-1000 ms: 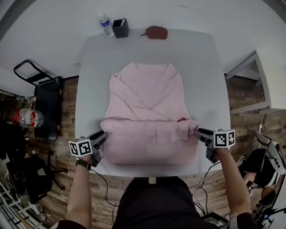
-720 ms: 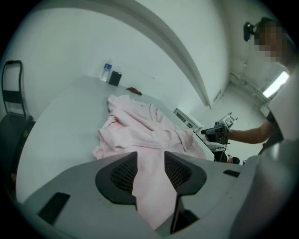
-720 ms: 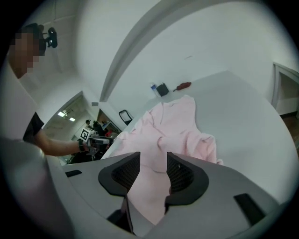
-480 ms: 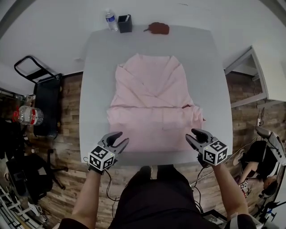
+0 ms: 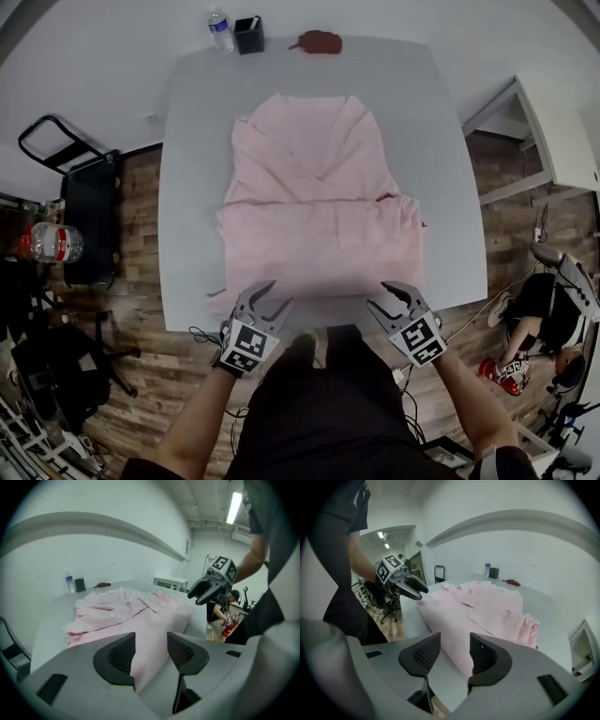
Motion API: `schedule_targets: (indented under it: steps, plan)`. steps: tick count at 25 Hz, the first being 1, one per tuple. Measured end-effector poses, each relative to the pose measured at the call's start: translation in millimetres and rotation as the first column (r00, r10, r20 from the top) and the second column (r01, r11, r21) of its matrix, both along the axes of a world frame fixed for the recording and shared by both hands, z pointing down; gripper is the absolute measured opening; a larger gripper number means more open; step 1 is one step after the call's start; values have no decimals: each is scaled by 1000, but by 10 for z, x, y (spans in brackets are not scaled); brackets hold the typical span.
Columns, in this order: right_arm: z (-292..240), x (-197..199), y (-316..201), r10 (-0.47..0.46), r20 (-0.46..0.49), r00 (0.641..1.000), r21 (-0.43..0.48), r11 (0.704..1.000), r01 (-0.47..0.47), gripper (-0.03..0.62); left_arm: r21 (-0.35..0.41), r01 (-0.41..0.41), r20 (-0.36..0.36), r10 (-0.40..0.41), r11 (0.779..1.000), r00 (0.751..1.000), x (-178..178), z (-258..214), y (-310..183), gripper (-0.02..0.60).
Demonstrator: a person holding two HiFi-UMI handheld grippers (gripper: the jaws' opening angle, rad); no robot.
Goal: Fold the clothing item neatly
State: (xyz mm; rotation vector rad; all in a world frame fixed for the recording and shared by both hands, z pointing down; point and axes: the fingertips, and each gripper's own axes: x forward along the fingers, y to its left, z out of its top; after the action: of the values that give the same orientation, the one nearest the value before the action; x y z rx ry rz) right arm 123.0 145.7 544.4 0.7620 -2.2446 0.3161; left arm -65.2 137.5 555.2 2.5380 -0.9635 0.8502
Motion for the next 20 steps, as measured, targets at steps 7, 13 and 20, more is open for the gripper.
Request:
schedule_targets:
  steps: [7, 13, 20]
  plan:
    - [430, 143, 137, -112, -280, 953, 111, 983, 148, 186, 94, -179, 417, 125, 979, 900, 73, 378, 174, 222]
    - [677, 369, 167, -145, -491, 859, 191, 944, 269, 187, 86, -208, 575, 122, 974, 809, -83, 665, 271, 235]
    - [827, 489, 32, -120, -588, 800, 251, 913, 322, 187, 89, -219, 651, 110, 972, 751, -162, 779, 161, 236]
